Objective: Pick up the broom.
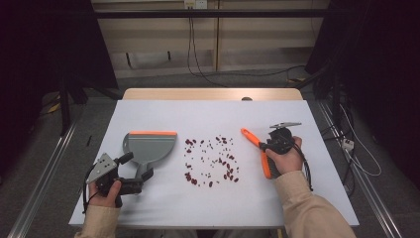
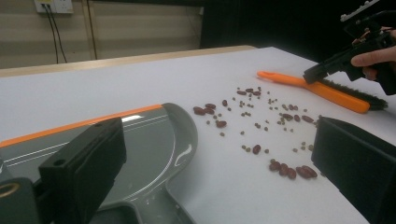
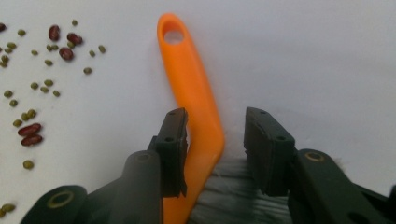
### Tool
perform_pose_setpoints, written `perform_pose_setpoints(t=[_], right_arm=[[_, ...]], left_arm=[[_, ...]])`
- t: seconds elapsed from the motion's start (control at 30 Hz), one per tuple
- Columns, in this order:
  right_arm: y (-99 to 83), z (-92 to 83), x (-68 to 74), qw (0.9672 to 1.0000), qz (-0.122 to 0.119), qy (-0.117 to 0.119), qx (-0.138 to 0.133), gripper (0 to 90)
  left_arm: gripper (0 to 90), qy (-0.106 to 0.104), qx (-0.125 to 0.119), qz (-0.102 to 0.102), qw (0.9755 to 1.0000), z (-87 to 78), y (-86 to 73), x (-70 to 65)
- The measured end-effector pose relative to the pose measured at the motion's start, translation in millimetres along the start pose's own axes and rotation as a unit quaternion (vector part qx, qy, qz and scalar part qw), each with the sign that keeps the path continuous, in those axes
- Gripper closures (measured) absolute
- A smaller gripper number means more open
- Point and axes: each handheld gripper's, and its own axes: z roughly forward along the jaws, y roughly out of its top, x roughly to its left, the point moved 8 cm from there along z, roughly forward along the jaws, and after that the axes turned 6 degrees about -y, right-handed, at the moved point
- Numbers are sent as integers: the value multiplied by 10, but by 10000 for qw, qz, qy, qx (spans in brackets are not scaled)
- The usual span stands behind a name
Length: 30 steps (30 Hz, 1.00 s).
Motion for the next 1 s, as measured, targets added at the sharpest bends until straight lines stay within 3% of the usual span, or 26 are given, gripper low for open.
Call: perform_pose_setpoints(t=[0.1, 0.17, 0.23, 0.27, 0.33, 0.4, 0.47, 0.53, 0.57, 0.63, 0.7, 1.0], right_arm=[[-36, 40, 39, 9999, -72, -26, 93, 582], [-33, 79, 85, 9999, -81, 48, 37, 642], [-22, 101, 104, 9996, -282, 9, -9, 672], [-3, 112, 127, 9990, -406, 147, -99, 670], [6, 112, 192, 9977, -417, 491, -229, 663], [-4, 102, 199, 9979, -471, 403, -185, 652], [2, 104, 196, 9985, -352, 377, -153, 641], [2, 115, 186, 9990, -337, 265, -108, 562], [-12, 139, 180, 9987, -465, 187, -57, 562], [-16, 145, 180, 9987, -484, 170, -45, 571], [-23, 156, 177, 9992, -371, 163, -33, 586], [-26, 175, 168, 9989, -400, 207, -103, 658]], left_arm=[[29, 8, 10, 7, 10000, -6, 0, -3], [29, 0, 21, 17, 10000, -4, -2, -6], [29, -6, 22, 23, 10000, -2, -4, -5], [29, -8, 23, 17, 10000, -1, -5, -3], [29, 2, 15, 3, 10000, 0, -6, 3], [29, 7, 14, -11, 10000, 3, -10, 6], [29, 0, 36, -4, 10000, 3, -13, 4], [29, -6, 38, 4, 10000, 2, -10, -3], [29, -7, 37, 8, 10000, 2, -10, -5], [29, -5, 46, 7, 10000, 5, -16, -2], [29, -11, 71, 18, 10000, 11, -25, 5], [30, -48, 77, 29, 10000, 33, -19, -16]])
